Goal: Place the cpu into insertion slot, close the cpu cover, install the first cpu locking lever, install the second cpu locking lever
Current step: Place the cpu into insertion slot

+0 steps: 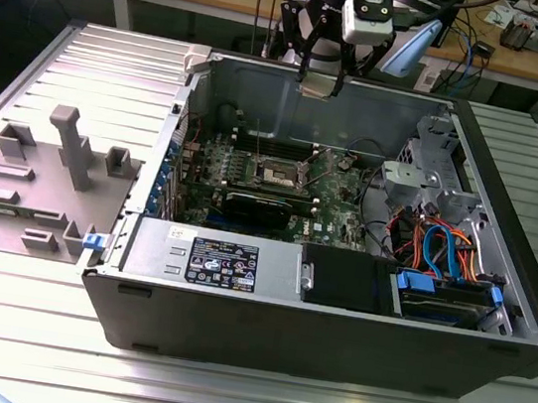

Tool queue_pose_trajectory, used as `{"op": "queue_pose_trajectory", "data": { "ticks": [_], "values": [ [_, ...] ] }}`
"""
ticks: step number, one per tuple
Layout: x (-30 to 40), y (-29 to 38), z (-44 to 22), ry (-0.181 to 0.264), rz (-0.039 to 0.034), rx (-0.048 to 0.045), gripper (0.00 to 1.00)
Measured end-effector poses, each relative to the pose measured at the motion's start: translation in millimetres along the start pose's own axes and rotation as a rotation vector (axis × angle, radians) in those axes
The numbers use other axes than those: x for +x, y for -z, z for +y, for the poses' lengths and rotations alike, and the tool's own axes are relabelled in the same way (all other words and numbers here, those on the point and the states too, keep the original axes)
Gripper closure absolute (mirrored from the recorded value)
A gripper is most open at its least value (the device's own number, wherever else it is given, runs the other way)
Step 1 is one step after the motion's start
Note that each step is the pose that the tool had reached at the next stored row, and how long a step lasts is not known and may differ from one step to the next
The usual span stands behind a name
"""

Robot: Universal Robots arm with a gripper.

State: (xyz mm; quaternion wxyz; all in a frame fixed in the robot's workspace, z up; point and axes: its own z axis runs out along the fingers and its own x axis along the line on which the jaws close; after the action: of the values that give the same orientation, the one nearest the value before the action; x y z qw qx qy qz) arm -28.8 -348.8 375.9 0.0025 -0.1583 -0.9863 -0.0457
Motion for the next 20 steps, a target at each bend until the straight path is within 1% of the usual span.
{"op": "queue_pose_trajectory", "data": {
  "ticks": [20],
  "values": [
    [0.0, -0.1, 0.0, -0.043, -0.0039, -0.0009, 0.46]
  ]
}}
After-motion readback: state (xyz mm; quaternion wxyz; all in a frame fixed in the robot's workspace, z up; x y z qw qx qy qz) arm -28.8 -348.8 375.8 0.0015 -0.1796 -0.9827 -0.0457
